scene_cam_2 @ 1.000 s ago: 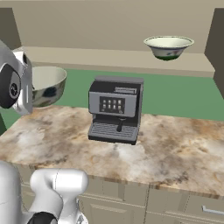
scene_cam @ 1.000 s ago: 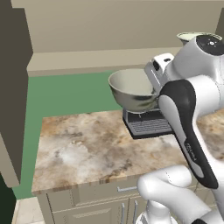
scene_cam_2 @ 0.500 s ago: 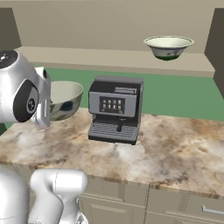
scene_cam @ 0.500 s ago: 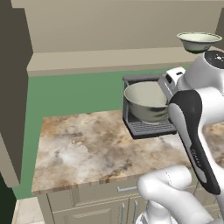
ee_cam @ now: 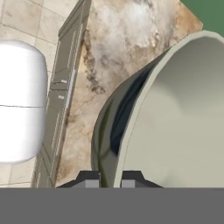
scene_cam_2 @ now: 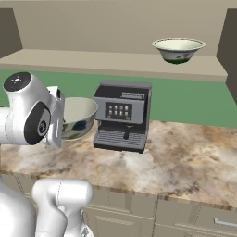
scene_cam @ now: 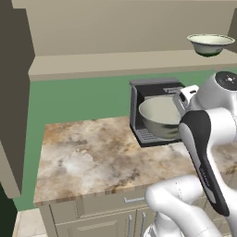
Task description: Pick up the bowls from the cabinet and place each bowl in front of a stool on the dining counter.
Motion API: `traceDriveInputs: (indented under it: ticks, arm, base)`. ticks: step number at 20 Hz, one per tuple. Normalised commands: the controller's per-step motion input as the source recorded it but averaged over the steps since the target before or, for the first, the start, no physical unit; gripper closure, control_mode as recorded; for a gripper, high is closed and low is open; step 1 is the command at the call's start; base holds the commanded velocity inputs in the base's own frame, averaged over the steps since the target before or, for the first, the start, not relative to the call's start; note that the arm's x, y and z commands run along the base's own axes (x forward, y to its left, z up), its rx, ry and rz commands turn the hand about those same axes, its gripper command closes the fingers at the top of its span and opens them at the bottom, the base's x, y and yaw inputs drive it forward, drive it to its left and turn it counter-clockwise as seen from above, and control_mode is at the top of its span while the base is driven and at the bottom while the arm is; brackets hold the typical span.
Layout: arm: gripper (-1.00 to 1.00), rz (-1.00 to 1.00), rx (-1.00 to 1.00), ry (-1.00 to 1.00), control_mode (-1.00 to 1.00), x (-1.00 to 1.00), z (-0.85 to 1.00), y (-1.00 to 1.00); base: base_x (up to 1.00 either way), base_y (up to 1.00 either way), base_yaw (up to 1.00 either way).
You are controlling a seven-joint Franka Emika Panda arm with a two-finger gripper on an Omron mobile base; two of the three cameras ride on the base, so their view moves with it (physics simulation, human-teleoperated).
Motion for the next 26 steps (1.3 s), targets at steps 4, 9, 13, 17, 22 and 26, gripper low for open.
traceDriveInputs:
  ticks: [4,9,13,17,22,26]
  arm:
    - [1.0,0.0,0.0,0.0,-1.0,0.0,0.0,0.0]
    - [1.0,0.0,0.0,0.0,-1.0,0.0,0.0,0.0]
    - [1.0,0.0,0.0,0.0,-1.0,-0.07,0.0,0.0]
    - [1.0,-0.01,0.0,0.0,1.0,-0.06,0.0,0.0]
    - [1.0,0.0,0.0,0.0,1.0,0.0,0.0,0.0]
    - [1.0,0.0,0.0,0.0,1.0,0.0,0.0,0.0]
  base:
    - [0.0,0.0,0.0]
    - [0.0,0.0,0.0]
    - [0.0,0.0,0.0]
    - [-0.34,0.0,-0.04]
    - [-0.74,-0.17,-0.15]
    - [-0.84,-0.4,-0.24]
